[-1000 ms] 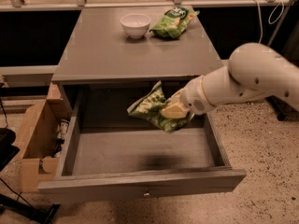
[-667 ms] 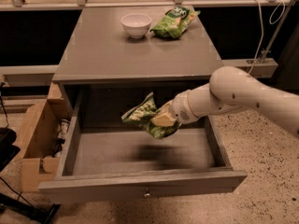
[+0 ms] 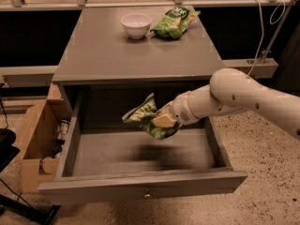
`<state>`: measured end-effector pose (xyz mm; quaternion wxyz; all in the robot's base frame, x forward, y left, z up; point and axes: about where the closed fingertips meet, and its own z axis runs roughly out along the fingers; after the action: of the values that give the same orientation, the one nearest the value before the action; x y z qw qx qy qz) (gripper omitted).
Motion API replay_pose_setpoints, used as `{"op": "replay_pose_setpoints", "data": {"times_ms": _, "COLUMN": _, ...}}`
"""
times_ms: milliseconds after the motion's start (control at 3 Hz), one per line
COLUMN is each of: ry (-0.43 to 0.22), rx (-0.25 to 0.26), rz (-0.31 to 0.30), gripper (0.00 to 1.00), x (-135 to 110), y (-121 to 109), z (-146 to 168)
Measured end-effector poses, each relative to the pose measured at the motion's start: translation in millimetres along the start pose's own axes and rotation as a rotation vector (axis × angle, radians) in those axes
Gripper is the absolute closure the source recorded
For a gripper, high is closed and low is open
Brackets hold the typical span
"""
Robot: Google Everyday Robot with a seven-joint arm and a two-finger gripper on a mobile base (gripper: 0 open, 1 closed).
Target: Place green jalapeno chip bag into top drawer
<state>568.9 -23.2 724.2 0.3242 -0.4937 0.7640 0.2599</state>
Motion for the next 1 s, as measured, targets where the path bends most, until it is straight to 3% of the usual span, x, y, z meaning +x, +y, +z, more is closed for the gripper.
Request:
{"op": "replay_pose_setpoints", "data": {"times_ms": 333, "ry": 0.001, "rx": -0.005, "rz": -0.002, "gripper": 0.27, "x": -0.9, "y": 1.6, "z": 2.0}}
{"op": "replay_pose_setpoints", "data": {"times_ms": 667, "ry": 0.001, "rx": -0.007, "rz": -0.004, "gripper": 0.04, "x": -1.4, "y": 2.6, "z": 3.1}}
{"op": "replay_pose_setpoints", "data": {"times_ms": 1000, "ry": 0.028, "rx": -0.005, "rz": -0.012, "gripper": 0.0, "x": -2.9, "y": 6.5, "z": -2.9}}
